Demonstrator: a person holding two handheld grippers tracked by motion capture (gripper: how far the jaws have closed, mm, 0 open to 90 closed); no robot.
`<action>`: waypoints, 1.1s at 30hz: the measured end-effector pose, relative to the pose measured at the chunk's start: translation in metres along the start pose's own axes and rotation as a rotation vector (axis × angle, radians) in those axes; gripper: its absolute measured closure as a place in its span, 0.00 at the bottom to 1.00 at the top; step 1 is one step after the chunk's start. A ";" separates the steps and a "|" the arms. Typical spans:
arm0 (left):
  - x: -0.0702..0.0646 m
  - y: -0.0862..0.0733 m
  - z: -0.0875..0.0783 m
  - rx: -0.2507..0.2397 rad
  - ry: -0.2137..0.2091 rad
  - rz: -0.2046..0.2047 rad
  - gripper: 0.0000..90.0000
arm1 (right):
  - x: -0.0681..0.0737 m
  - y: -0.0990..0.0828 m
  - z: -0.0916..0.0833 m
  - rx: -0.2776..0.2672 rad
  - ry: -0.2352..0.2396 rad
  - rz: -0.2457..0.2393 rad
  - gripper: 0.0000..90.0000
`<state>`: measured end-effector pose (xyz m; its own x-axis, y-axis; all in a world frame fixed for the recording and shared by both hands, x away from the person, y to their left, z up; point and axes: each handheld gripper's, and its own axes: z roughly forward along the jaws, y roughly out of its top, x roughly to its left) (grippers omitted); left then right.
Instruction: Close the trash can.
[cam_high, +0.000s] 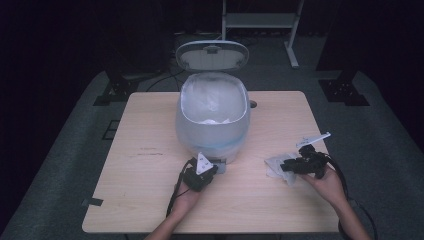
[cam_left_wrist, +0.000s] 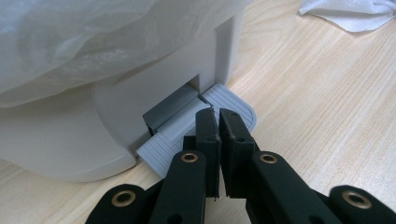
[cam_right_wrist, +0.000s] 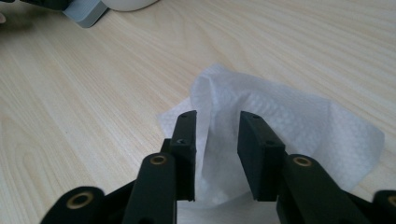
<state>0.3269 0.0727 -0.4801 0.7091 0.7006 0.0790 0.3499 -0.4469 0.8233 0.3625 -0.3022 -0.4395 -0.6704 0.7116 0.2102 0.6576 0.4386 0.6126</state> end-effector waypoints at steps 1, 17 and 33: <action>0.000 0.000 0.000 0.000 0.000 0.001 0.97 | 0.000 0.000 0.000 0.002 0.002 -0.001 0.82; 0.000 0.000 0.000 0.003 0.000 0.004 0.97 | 0.009 0.007 -0.007 -0.007 0.041 -0.036 0.99; 0.000 0.000 0.000 0.002 0.002 0.005 0.97 | 0.021 0.024 -0.035 -0.070 0.066 -0.065 0.99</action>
<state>0.3267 0.0729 -0.4801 0.7093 0.6998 0.0841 0.3476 -0.4511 0.8220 0.3519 -0.2963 -0.3935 -0.7335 0.6444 0.2161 0.5878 0.4417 0.6778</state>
